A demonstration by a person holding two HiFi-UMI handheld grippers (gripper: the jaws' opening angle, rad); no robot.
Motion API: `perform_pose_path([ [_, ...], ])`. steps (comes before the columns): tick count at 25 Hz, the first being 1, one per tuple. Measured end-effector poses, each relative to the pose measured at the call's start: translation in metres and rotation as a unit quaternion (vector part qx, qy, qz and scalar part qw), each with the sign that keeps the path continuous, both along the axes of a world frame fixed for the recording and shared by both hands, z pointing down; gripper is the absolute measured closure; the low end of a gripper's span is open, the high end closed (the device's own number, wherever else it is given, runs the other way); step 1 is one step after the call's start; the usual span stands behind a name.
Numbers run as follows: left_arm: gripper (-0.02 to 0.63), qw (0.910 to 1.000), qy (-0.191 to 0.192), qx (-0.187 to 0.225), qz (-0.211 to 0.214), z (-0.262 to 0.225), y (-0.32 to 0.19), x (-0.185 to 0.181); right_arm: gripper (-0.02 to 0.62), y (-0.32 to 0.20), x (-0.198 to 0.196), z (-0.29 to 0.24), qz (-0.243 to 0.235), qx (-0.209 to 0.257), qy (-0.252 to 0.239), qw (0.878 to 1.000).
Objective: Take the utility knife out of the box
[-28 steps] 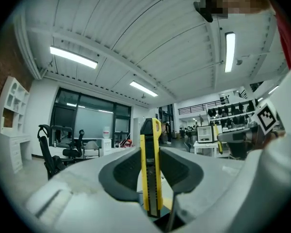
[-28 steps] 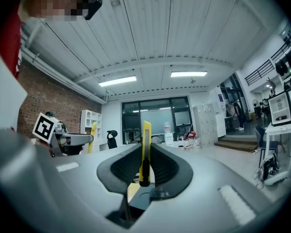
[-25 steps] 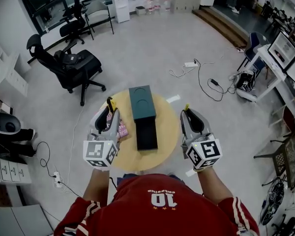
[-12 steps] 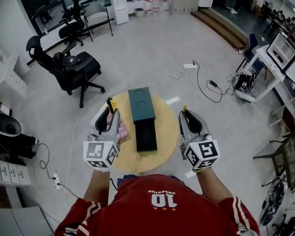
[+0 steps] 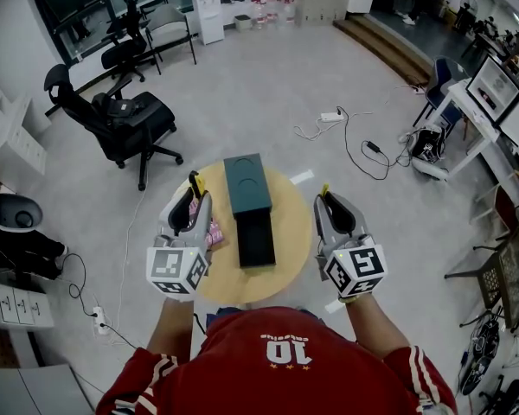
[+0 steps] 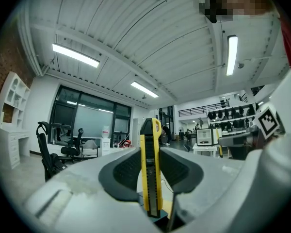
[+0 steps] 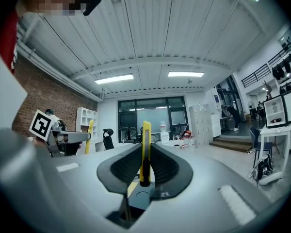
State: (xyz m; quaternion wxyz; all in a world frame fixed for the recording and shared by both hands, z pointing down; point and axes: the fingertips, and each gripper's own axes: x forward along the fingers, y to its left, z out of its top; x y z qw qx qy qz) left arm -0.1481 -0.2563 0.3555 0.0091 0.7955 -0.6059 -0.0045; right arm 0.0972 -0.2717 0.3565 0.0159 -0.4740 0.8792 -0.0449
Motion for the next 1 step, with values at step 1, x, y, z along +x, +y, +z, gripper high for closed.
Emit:
perform_pose_path([
  [1, 0.478, 1.0, 0.001, 0.0, 0.002, 0.0003, -0.0002, -0.0002, 0.546, -0.0003, 0.0003, -0.0003, 0.001, 0.001, 0.0, 1.0],
])
